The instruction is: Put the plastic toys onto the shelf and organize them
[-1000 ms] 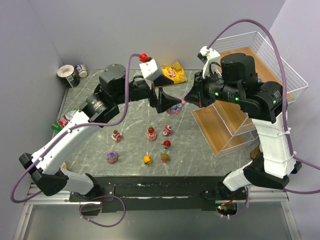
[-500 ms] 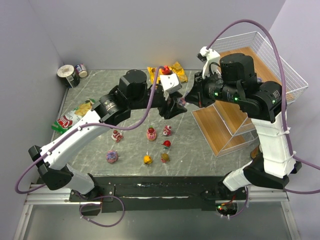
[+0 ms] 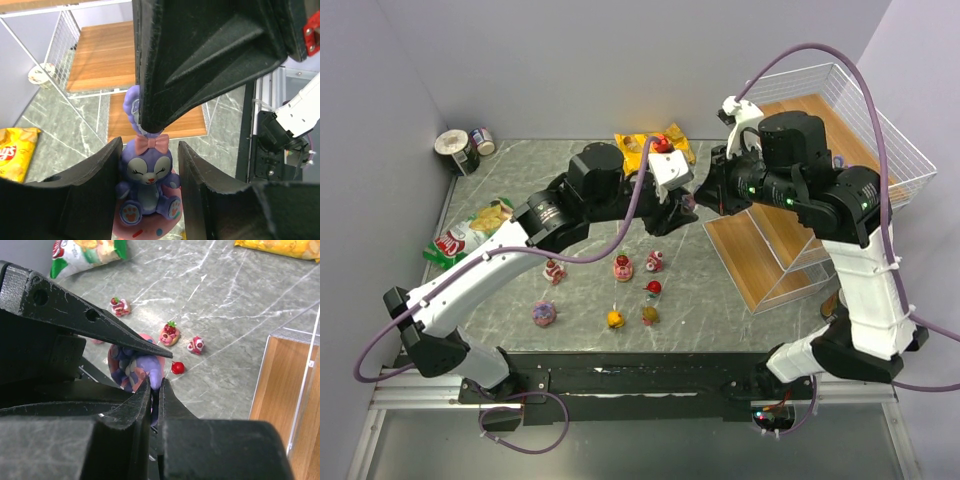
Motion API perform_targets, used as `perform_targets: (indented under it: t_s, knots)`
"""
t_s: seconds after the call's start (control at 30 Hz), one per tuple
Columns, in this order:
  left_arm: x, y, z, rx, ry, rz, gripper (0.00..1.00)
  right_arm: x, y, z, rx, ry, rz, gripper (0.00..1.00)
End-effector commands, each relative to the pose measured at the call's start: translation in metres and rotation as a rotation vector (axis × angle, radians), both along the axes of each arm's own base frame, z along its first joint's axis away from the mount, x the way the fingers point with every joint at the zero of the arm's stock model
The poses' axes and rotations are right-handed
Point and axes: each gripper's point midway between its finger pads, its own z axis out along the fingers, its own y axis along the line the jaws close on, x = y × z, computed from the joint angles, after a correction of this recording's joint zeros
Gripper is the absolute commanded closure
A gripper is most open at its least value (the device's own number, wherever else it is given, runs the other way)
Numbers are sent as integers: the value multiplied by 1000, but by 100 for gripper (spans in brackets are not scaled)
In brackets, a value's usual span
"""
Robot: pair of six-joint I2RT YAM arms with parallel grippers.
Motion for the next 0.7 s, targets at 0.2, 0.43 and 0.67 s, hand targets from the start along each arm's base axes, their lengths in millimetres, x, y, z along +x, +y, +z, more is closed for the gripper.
perform_targets:
  t_s: [0.2, 0.43, 0.67]
  knots:
    - [16, -9, 46, -169, -4, 66, 99, 1, -39, 57, 135, -256, -179, 40]
    - [23, -29, 64, -261, 63, 45, 99, 9, -63, 104, 216, -410, -313, 16]
    - [46, -51, 101, -416, 164, 11, 99, -7, -91, 146, 339, -604, -376, 15]
